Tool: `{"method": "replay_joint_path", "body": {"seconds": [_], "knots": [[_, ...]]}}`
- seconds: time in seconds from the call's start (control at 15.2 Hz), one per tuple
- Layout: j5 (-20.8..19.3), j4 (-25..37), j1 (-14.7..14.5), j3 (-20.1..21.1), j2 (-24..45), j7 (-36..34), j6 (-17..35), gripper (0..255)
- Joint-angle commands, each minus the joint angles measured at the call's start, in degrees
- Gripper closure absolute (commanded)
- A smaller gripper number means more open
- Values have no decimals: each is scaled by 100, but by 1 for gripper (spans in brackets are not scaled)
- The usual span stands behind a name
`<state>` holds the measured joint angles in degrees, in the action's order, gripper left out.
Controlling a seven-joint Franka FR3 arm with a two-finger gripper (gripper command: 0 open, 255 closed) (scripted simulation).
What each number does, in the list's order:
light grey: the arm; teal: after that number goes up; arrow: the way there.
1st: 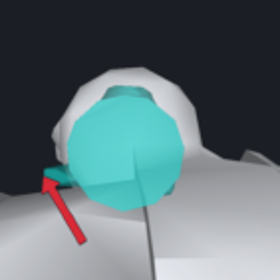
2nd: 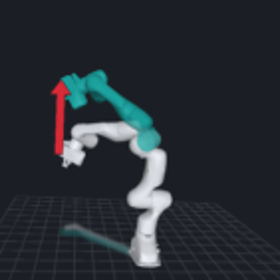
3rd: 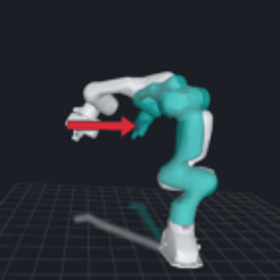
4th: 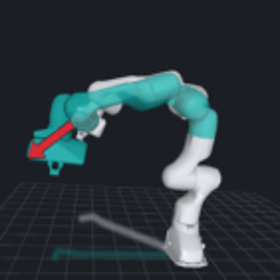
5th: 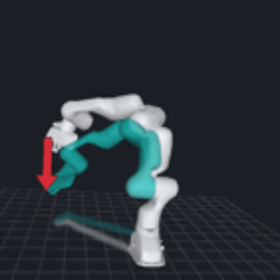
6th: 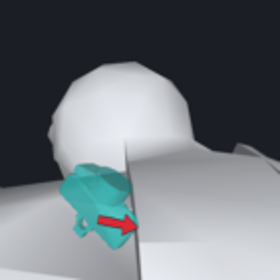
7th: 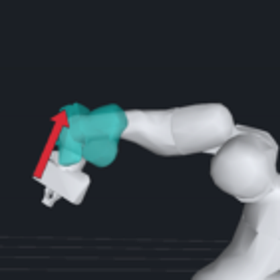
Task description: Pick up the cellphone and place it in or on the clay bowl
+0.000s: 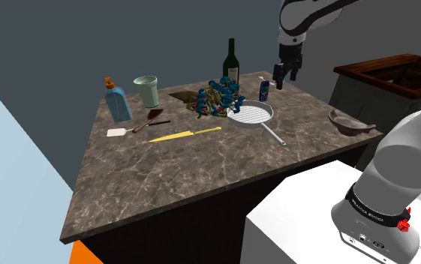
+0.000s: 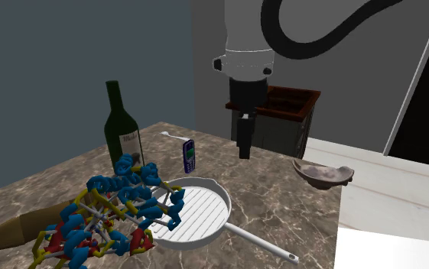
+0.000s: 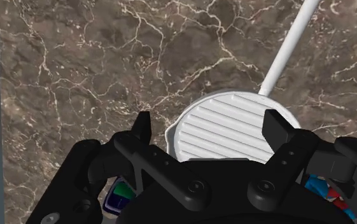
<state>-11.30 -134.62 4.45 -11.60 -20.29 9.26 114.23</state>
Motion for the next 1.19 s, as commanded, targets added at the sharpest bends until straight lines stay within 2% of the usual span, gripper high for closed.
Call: {"method": "replay_joint_path", "body": {"seconds": [0.0, 0.26, 0.59, 1.06, 1.12], "knots": [[69, 218, 12, -160, 394, 235, 304, 0], [346, 731, 34, -436, 1191, 743, 793, 0], [918, 1547, 123, -661, 2236, 1462, 1218, 0], [1877, 3054, 512, -644, 3752, 2429, 1400, 0], [1908, 3122, 541, -629, 3811, 2460, 1398, 0]]}}
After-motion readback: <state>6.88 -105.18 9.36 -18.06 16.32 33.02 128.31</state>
